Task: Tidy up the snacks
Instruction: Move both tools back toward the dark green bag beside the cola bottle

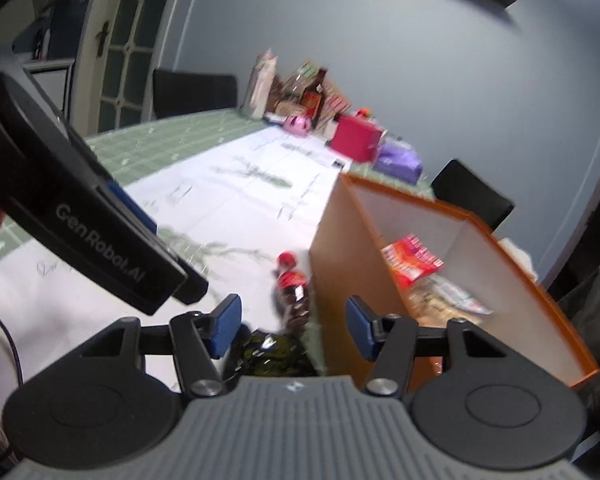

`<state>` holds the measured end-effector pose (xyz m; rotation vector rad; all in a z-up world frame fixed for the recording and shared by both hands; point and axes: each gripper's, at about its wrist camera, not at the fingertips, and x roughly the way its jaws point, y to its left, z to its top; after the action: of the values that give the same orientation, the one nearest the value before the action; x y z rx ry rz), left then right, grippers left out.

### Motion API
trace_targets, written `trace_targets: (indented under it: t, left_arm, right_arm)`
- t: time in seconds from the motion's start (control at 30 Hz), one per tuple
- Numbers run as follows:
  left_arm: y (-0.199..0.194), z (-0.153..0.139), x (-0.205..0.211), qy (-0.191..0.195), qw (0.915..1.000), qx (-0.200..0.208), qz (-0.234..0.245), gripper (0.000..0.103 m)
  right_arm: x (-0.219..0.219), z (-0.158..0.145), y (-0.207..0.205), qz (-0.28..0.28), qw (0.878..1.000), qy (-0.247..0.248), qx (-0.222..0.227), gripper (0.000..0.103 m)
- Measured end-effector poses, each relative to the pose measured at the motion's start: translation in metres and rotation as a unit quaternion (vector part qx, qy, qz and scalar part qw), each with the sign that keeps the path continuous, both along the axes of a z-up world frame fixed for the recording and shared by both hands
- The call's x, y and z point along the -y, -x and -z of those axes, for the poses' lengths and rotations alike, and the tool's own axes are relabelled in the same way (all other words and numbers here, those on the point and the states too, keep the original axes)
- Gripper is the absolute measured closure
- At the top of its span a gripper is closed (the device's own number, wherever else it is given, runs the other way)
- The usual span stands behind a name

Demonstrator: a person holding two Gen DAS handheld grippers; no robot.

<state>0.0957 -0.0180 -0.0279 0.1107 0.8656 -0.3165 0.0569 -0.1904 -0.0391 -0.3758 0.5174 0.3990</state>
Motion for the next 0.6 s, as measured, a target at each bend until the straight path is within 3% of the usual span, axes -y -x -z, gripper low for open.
trace_targets:
  t: [0.17, 0.3, 0.43, 0.53, 0.6]
  left_arm:
    - [-0.004, 0.016, -0.006, -0.002, 1.0, 0.001, -0.006, 0.03]
    - [-0.01, 0.027, -0.015, 0.018, 0.9996, -0.01, -0.02, 0.03]
    - [-0.014, 0.035, -0.019, 0.02, 0.9994, -0.017, -0.022, 0.03]
    - [-0.015, 0.036, -0.023, 0.026, 0.9992, -0.019, -0.024, 0.03]
    - [-0.014, 0.036, -0.029, 0.031, 0.9989, -0.018, -0.029, 0.03]
  right_arm:
    - [0.001, 0.019, -0.025, 0.017, 0.997, -0.04, -0.06, 0.044]
    - [-0.008, 0.037, -0.029, 0.025, 0.997, -0.017, -0.073, 0.043]
    - [-0.011, 0.048, -0.033, 0.034, 0.996, -0.002, -0.087, 0.049]
    - [-0.014, 0.051, -0.038, 0.033, 0.995, -0.007, -0.092, 0.062]
    - [-0.021, 0.05, -0.038, 0.023, 0.995, -0.018, -0.097, 0.062]
